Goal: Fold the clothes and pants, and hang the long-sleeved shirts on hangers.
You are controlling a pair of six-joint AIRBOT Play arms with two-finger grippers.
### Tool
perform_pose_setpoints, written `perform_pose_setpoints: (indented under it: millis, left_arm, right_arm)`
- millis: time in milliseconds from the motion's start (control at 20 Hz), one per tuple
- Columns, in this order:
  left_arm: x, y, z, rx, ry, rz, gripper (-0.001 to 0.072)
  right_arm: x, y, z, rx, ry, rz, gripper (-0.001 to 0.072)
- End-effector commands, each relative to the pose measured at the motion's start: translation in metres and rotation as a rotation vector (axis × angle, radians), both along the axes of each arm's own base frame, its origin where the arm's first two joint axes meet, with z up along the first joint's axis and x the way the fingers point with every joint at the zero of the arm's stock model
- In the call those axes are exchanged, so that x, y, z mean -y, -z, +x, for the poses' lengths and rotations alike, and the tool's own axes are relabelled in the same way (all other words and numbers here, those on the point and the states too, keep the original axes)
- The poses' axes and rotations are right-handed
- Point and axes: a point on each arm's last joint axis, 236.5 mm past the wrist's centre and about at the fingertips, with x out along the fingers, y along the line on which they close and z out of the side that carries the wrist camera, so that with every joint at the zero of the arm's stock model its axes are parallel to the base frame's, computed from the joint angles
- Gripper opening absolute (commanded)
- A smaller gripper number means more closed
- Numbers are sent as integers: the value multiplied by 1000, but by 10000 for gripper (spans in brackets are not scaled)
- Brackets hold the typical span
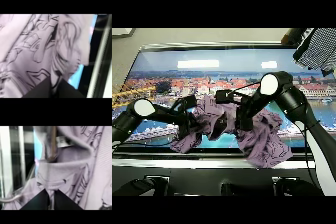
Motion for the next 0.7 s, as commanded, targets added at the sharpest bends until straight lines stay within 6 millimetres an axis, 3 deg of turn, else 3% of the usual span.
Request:
perform_pose_setpoints:
  millis: [0,50,100,150,300,400,500,600,650]
  left_arm:
    - [7,6,8,23,-6,-7,27]
    - [7,6,8,25,-5,-7,26]
    - [7,5,8,26,-5,-8,25]
    - [7,5,8,27,-5,-8,25]
    - [7,3,7,30,-5,-11,24]
    - [7,2,7,32,-6,-13,24]
    - [7,1,7,35,-5,-14,24]
    - [9,-1,7,33,-7,-26,24]
    - [10,-1,6,31,-8,-29,24]
  right_arm:
    - [-3,-2,-3,-17,10,14,31]
    - [-3,-2,-3,-21,15,13,38]
    - [-3,-2,-3,-25,30,14,172]
    - [-3,-3,1,-32,80,19,358]
    - [15,-12,16,-59,269,39,520]
    - [44,-36,29,-7,357,87,528]
    - [85,-62,41,94,419,112,527]
    - [128,-71,51,172,456,99,527]
    - [147,-66,54,175,478,85,527]
